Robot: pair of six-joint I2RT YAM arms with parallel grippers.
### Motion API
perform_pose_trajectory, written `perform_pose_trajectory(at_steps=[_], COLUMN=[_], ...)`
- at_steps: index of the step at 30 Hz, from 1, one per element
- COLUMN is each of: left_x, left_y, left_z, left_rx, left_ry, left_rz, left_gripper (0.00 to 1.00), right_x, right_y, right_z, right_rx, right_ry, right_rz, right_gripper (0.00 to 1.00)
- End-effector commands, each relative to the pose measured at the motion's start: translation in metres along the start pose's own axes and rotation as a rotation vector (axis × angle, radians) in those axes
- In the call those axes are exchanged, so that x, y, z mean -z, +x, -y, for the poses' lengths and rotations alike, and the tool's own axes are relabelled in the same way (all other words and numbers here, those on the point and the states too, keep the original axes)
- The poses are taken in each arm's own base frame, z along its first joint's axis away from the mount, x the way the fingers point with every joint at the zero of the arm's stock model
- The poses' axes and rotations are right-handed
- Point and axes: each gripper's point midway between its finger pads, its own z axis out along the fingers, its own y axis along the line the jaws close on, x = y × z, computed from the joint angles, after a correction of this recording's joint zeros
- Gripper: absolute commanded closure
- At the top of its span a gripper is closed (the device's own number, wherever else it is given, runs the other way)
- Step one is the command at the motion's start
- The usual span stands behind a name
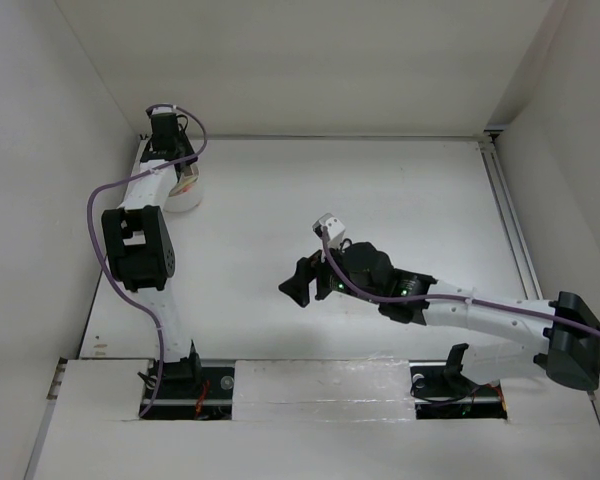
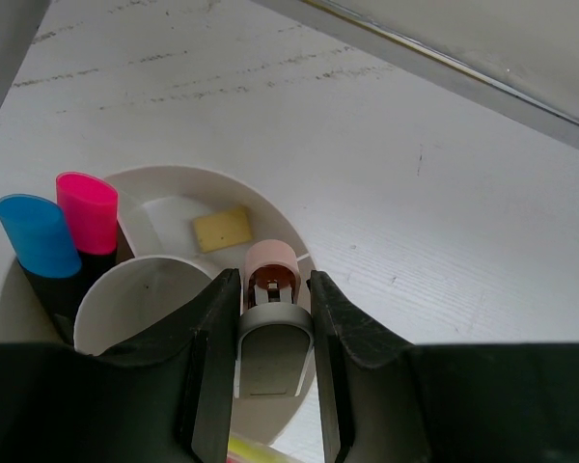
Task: Sort the stationery into containers
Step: Place the stapler in the storage box.
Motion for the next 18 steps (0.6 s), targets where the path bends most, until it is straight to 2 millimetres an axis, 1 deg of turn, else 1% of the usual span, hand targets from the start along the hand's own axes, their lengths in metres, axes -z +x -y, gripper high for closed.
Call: perform_pose_trajectory(at_steps=[1, 3, 8, 9, 13, 14, 15, 17, 18], left_x=[0.018, 0.016, 0.016, 0.015, 0.013, 0.015, 0.015, 0.014, 0.017], left_y=[-0.034, -0.025, -0.027, -0.023, -0.019, -0.018, -0.014, -0.017, -0.021], left_z=[0.006, 0.005, 0.008, 0.007, 0.004, 0.004, 0.003, 0.002, 0.003], left_rx=[-0.014, -0.016, -0.016, -0.017, -0.017, -0.005, -0.006, -0.004, -0.003], left_ry=[0.028, 0.033, 0.045, 0.042, 0.032, 0.032, 0.03, 0.024, 0.026], left_rz=[0.09, 0.074, 0.08, 0.072, 0.07, 0.068, 0.059, 0.072, 0.081], left_gripper=[1.0, 1.0, 1.0, 1.0, 1.0, 0.98, 0.96, 0.93, 0.92], right_x=[0.007, 0.007, 0.007, 0.007, 0.007, 0.007, 0.007, 0.009, 0.009], right_y=[-0.017, -0.017, -0.017, -0.017, -0.017, -0.017, -0.013, -0.016, -0.016], right_z=[-0.018, -0.018, -0.018, -0.018, -0.019, -0.019, -0.017, -0.018, -0.018], right_rx=[-0.008, -0.008, -0.008, -0.008, -0.017, -0.017, -0.016, -0.017, -0.017], right_ry=[-0.059, -0.059, -0.059, -0.059, -0.06, -0.06, -0.055, -0.06, -0.06], right_rz=[0.061, 0.061, 0.061, 0.061, 0.061, 0.061, 0.053, 0.062, 0.063], right_gripper=[0.19, 0.19, 0.19, 0.19, 0.19, 0.19, 0.19, 0.19, 0.18])
